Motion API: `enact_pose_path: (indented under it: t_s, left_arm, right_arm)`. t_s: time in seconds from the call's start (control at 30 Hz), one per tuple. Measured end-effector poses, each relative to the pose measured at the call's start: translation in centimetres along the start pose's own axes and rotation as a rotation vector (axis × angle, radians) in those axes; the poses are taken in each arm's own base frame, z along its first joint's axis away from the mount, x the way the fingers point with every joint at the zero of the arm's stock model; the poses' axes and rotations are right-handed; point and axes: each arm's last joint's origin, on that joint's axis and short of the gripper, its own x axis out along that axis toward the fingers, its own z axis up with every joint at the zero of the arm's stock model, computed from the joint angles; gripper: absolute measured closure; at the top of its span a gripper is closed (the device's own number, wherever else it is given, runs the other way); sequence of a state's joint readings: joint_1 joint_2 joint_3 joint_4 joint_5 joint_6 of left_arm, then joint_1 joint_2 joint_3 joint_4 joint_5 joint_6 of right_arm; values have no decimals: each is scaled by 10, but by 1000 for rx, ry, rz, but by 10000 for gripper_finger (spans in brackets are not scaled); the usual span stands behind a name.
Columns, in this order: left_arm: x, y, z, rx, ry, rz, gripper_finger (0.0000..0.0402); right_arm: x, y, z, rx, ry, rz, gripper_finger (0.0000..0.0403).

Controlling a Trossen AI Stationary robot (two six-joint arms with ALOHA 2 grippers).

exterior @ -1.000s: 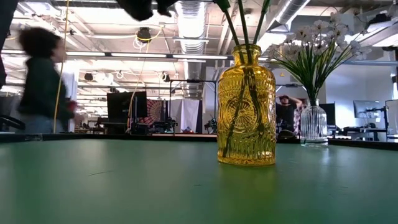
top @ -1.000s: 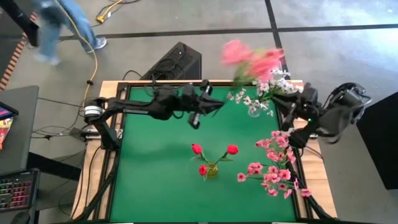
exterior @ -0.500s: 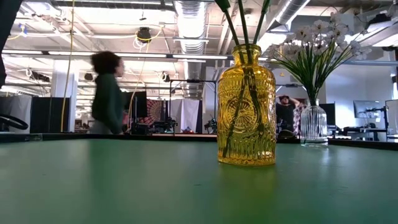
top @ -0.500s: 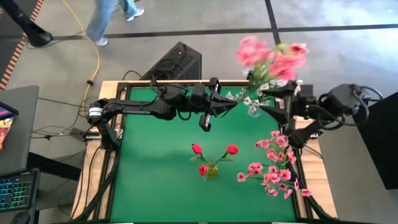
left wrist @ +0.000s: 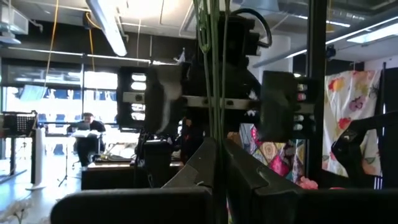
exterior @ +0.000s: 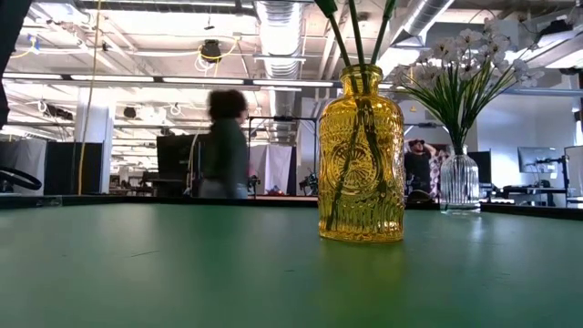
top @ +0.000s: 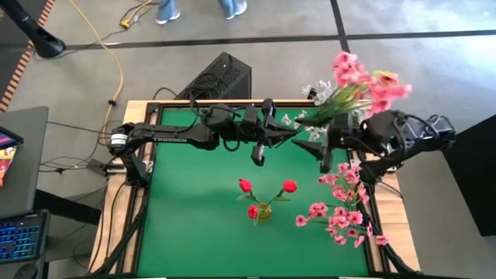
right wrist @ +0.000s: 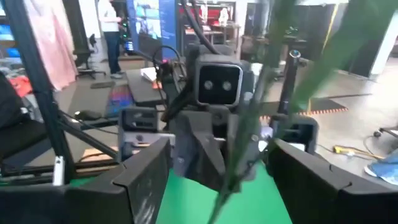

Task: Sort flowers into vase by color
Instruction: Put the bottom middle pink flowers into the bottom transparent vase

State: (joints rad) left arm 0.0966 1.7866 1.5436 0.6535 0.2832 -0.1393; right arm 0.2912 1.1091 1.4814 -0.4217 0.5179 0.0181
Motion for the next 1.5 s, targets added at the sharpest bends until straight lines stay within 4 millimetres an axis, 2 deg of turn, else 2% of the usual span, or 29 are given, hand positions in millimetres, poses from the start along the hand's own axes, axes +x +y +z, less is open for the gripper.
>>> enact_pose_path:
  t_s: [0.2,0.33,0.43,0.6,0.7,0.73,0.87,1.1,1.3,1.5]
  left_arm:
    - [0,0,0,-1,1,-10,401]
    - [0,-1,0,1,4,-22,401]
    - [0,-1,0,1,3,-22,401]
    - [0,1,-1,-2,7,8,399]
    - [0,1,-1,-4,13,11,378]
    - [0,1,-2,-4,16,13,367]
    - [-4,10,-2,-29,70,29,312]
    - [-20,27,12,-40,175,8,241]
    - [-32,35,21,-31,254,-9,233]
    - [-42,41,26,-69,329,-24,233]
  right_arm:
    - [0,0,1,15,-7,-2,130]
    - [-1,-2,1,21,-10,-18,168]
    - [-2,-6,3,26,-17,-38,212]
    - [0,-9,3,28,-17,-57,309]
    - [0,-9,2,24,-15,-55,373]
    - [-1,-9,2,19,-12,-52,380]
    - [-10,-14,0,55,21,-45,373]
    - [-55,-35,-15,114,200,-54,379]
    - [-88,-49,-35,245,394,-98,379]
    - [-103,-48,-55,333,640,-68,379]
